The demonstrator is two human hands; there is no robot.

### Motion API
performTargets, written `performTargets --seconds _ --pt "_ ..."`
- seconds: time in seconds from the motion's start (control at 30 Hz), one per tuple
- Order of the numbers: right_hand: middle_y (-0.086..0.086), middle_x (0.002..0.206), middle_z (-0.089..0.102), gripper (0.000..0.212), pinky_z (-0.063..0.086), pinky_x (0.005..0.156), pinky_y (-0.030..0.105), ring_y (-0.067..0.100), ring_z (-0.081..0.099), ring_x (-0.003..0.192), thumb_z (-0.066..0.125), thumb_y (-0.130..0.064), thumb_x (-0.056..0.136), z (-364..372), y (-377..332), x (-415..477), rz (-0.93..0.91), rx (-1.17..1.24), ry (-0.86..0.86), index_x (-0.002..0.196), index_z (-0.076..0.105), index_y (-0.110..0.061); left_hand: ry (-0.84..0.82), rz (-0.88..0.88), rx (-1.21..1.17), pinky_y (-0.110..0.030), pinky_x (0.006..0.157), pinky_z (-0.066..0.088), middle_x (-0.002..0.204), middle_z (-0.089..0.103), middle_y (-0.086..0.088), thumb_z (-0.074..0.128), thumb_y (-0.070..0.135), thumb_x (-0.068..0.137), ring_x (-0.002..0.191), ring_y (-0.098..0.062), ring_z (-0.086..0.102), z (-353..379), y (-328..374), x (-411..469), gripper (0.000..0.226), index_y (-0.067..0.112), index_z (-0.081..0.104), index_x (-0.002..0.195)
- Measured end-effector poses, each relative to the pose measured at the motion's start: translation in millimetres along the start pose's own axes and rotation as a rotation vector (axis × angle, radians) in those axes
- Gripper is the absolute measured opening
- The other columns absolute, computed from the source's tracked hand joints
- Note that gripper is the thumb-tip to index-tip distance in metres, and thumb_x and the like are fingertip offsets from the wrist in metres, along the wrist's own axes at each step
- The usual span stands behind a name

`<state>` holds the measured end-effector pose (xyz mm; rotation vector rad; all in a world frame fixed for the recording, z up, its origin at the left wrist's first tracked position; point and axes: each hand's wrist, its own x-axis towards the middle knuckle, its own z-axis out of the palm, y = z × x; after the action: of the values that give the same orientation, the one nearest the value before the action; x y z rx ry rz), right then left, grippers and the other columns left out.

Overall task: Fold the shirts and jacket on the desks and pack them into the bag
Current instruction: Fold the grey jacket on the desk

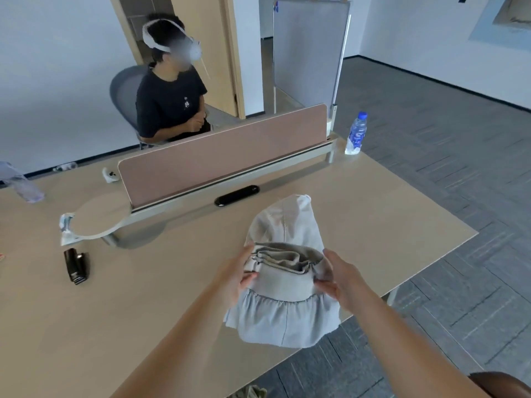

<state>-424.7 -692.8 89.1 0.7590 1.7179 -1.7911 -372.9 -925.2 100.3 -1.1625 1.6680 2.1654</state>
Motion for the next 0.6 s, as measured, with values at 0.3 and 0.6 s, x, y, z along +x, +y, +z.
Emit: performTargets --seconds 0.3,0.6 --pt "0.012 0.103 0.066 0.042 0.053 0.07 0.04 0.021 0.06 0.078 0.07 -0.023 0.079 4.1 9.7 85.6 -0.198 -0.481 -0.056 0.118 0.058 -0.012 0.111 0.329 0.659 -0.027 0.075 0.048 0.111 0.059 0.003 0.068 0.032 0.09 0.092 -0.014 0.062 42.7 -11.2 41.1 0.021 0.025 0.064 0.109" --pt "-0.02 0.164 0.011 0.063 0.026 0.119 0.044 0.013 0.015 0.151 0.043 -0.048 0.099 17.6 24.8 93.8 -0.502 -1.278 -0.359 0.157 0.02 -0.039 -0.215 0.166 0.74 -0.032 0.108 0.045 0.124 0.064 0.02 0.047 0.007 0.097 0.119 0.001 0.058 47.4 -42.0 68.3 0.046 0.044 0.074 0.094"
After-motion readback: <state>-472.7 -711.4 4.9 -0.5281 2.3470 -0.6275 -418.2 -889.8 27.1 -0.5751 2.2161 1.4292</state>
